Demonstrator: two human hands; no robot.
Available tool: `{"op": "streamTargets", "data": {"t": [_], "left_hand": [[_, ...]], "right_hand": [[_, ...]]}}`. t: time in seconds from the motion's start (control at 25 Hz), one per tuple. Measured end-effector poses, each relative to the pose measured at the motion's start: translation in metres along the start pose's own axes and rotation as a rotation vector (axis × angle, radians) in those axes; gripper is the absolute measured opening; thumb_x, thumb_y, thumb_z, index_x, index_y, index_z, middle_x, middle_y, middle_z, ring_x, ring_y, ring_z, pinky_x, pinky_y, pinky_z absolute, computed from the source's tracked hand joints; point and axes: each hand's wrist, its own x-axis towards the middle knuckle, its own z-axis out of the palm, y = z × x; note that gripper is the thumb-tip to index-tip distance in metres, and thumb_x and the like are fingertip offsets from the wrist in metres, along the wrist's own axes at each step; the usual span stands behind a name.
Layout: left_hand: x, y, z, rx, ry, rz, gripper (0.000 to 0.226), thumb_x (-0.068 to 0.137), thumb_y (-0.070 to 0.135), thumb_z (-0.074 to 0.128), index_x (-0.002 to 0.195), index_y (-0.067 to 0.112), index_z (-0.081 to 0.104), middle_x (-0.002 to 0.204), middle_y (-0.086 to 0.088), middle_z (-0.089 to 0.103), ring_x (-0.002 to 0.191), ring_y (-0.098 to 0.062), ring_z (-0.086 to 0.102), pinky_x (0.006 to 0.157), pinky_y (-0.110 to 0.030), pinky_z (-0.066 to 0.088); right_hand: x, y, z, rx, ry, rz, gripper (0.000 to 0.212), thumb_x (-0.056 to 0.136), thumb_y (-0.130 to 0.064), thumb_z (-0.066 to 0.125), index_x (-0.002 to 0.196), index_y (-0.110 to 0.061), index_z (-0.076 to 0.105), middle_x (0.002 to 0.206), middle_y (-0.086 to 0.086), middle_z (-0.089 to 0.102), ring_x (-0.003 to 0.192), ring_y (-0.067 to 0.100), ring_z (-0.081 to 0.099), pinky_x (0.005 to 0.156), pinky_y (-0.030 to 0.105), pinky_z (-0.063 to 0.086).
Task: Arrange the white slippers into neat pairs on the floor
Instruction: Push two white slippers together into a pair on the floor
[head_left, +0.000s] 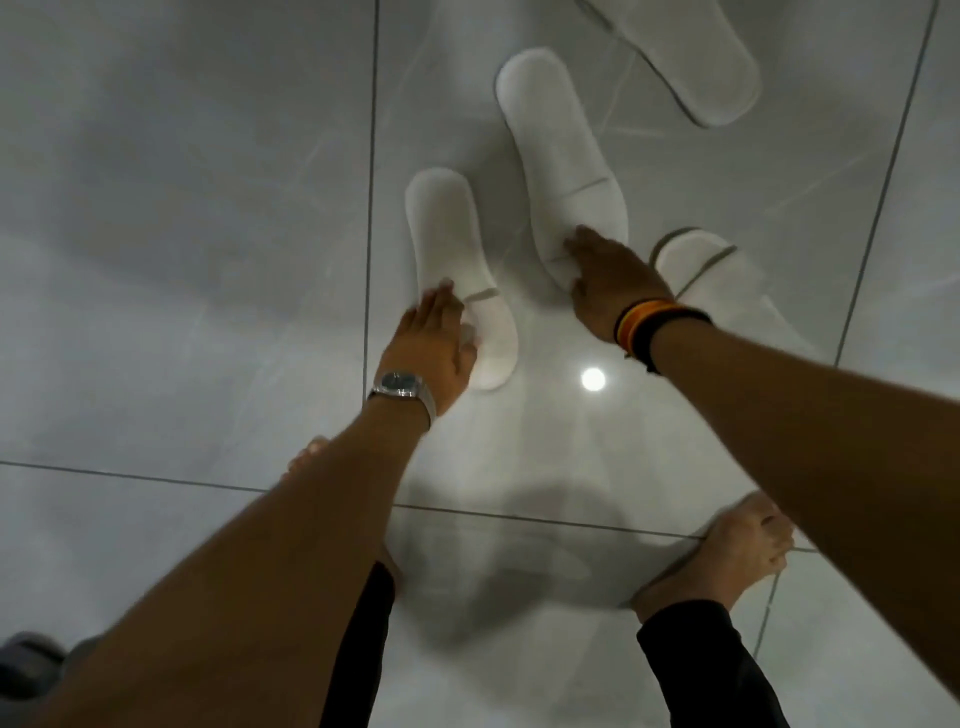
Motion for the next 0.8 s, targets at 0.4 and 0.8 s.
{"op": "streamTargets", "data": {"t": [0.4, 0.8], "left_hand": [[0.023, 0.002, -0.021, -0.178, 0.001, -0.047, 0.07, 0.104, 0.045, 0.036, 0.161, 0.012, 0.011, 0.17, -0.007, 0.001, 0.157, -0.022, 0.003, 0.128, -0.039, 0.014], [0.061, -0.059, -0.072, -0.113, -0.013, -0.09, 0.062, 0.102, 0.05, 0.039, 0.153, 0.017, 0.031, 0.17, 0.0, 0.001, 0.154, -0.026, 0.019, 0.121, -0.045, 0.03]], "right_hand": [[-0.019, -0.045, 0.061, 0.015, 0.137, 0.055, 0.07, 0.096, -0.023, 0.054, 0.159, -0.017, 0.024, 0.171, 0.007, 0.006, 0.154, 0.035, 0.019, 0.11, 0.053, 0.044], [0.003, -0.104, 0.052, 0.211, 0.105, 0.003, 0.066, 0.1, -0.023, 0.048, 0.16, -0.016, 0.021, 0.172, 0.002, 0.008, 0.155, 0.029, 0.018, 0.117, 0.046, 0.039]]}}
